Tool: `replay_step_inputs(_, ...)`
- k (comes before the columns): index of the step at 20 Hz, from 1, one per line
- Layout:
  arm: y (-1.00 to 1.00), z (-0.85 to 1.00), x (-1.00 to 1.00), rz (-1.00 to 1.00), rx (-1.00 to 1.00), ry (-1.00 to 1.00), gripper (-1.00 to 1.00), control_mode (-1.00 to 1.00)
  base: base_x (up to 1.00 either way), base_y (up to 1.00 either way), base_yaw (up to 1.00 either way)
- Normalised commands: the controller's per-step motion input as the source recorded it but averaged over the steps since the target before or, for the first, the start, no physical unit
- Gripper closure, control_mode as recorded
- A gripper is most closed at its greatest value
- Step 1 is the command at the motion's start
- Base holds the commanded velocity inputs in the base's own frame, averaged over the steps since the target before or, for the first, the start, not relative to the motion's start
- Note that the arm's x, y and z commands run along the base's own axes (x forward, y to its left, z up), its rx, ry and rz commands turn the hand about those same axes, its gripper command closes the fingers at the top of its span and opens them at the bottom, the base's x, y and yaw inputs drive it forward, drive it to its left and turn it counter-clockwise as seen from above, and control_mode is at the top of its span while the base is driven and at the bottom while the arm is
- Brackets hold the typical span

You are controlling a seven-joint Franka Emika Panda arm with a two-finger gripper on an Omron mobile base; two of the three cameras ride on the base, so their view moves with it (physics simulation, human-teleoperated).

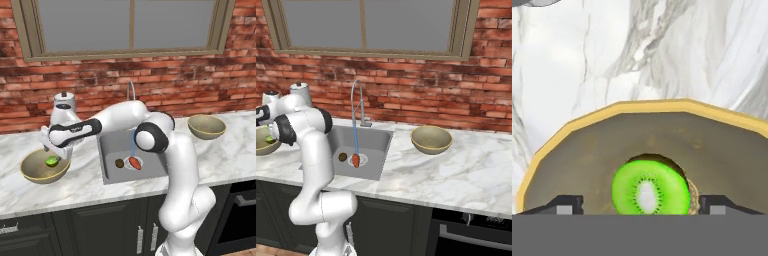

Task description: Pick the kiwis from the sink and place them in one bowl. Place the sweet potato in the other bowl. Then turn off the sink faucet.

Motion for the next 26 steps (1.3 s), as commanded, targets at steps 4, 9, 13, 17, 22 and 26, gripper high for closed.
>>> replay_step_inputs(4, -0.05, 0.0, -0.02, 0.0, 0.0, 0.0, -1.0, -1.0, 0.0, 0.0, 0.0)
replay_step_inputs(9, -0.47, 0.13, -0.22, 0.0, 0.01, -0.13, -1.0, -1.0, 0.0, 0.0, 0.0)
replay_step_inputs(13, -0.82, 0.13, -0.35, -0.02, 0.01, -0.15, -1.0, -1.0, 0.0, 0.0, 0.0)
replay_step_inputs(17, -0.97, 0.13, -0.38, -0.08, 0.02, -0.1, -1.0, -1.0, 0.0, 0.0, 0.0)
replay_step_inputs(22, -0.87, 0.15, -0.22, -0.11, 0.0, -0.01, -1.0, -1.0, 0.0, 0.0, 0.0)
replay_step_inputs(26, -0.78, 0.16, -0.14, -0.11, 0.0, 0.0, -1.0, -1.0, 0.0, 0.0, 0.0)
